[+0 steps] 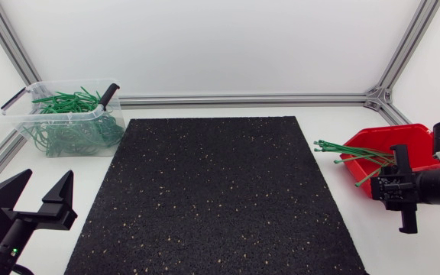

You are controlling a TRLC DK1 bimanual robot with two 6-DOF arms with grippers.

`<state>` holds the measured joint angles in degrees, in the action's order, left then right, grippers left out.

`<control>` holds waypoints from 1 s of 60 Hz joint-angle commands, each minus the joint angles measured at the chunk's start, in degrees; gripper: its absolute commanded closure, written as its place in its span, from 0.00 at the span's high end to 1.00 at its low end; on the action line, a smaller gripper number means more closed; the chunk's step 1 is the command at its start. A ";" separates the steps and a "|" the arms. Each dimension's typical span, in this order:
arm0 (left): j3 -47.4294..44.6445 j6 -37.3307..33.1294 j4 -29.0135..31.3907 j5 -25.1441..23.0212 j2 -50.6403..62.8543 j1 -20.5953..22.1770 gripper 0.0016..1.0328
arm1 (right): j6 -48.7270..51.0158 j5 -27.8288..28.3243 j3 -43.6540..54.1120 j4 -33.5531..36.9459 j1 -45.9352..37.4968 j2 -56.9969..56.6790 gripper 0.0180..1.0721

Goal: Take a green cable tie from the red box, thread the tail through the head to close it, then place it in the transparent bin on the left.

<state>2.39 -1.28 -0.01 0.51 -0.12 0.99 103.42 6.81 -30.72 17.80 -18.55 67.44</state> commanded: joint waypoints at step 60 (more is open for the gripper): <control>-2.13 0.40 1.77 -0.16 -0.41 -0.03 0.96 | -33.02 12.26 -30.01 28.69 15.56 -10.75 0.06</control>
<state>2.39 -1.26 -0.01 0.51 -0.12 0.99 75.85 16.88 -56.51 43.42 -4.29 57.78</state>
